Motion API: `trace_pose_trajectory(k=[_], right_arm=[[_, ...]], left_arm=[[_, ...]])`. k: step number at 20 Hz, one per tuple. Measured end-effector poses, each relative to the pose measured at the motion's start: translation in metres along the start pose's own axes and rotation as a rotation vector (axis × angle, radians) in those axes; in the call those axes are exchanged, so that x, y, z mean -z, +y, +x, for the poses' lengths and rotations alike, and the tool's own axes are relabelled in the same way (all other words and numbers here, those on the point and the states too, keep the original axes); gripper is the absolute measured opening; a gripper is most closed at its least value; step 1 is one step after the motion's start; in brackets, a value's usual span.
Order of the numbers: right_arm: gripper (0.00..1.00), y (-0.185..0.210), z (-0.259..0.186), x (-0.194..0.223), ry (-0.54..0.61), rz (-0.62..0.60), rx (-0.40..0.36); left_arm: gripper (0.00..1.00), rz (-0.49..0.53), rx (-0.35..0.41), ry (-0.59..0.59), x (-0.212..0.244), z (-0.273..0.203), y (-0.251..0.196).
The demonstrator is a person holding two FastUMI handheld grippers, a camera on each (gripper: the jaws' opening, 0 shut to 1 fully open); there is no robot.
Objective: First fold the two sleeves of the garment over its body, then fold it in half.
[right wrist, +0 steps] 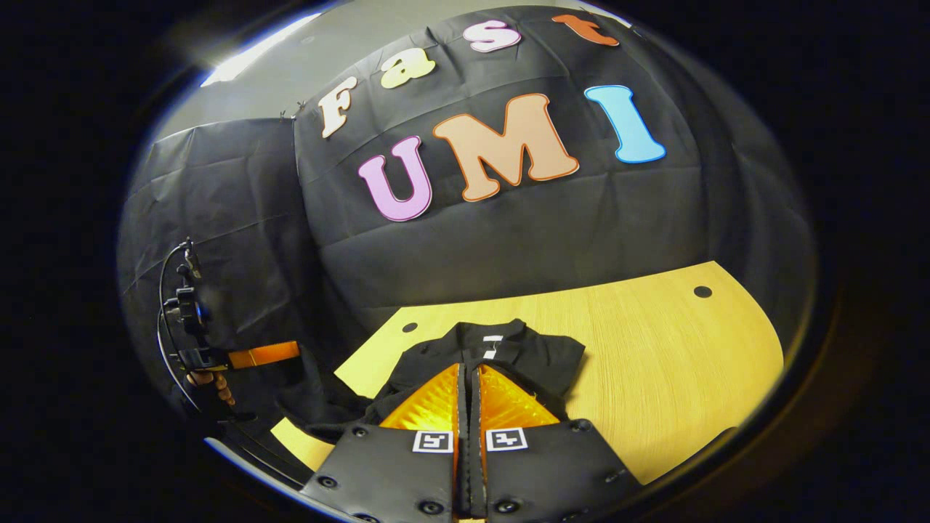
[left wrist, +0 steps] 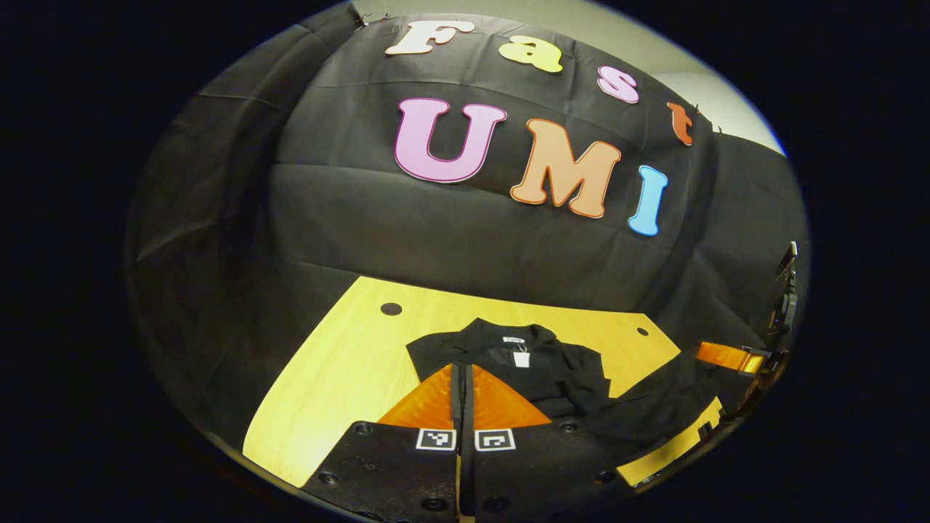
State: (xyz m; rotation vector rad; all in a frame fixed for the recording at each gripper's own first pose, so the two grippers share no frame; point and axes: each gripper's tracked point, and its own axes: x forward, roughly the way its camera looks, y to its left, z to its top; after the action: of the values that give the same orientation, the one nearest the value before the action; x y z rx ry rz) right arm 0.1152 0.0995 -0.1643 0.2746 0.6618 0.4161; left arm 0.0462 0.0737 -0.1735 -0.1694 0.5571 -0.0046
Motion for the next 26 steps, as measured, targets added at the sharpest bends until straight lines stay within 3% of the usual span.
trace_pose_trajectory(k=[17,22,24,26], right_arm=[[0.02,-0.067,0.126,-0.060,-0.008,-0.045,0.021],[0.02,-0.096,0.152,-0.065,0.004,-0.030,0.049],[0.02,-0.112,0.154,-0.057,0.037,-0.028,0.123],[0.63,-0.134,0.157,-0.067,-0.010,-0.079,0.221]], left_arm=[[0.00,0.031,-0.100,-0.004,-0.025,0.145,0.028],[0.00,0.038,-0.097,0.013,-0.029,0.185,0.019],[0.00,0.087,-0.201,0.007,-0.032,0.191,0.035],[1.00,0.101,-0.221,0.013,-0.031,0.193,0.033]])
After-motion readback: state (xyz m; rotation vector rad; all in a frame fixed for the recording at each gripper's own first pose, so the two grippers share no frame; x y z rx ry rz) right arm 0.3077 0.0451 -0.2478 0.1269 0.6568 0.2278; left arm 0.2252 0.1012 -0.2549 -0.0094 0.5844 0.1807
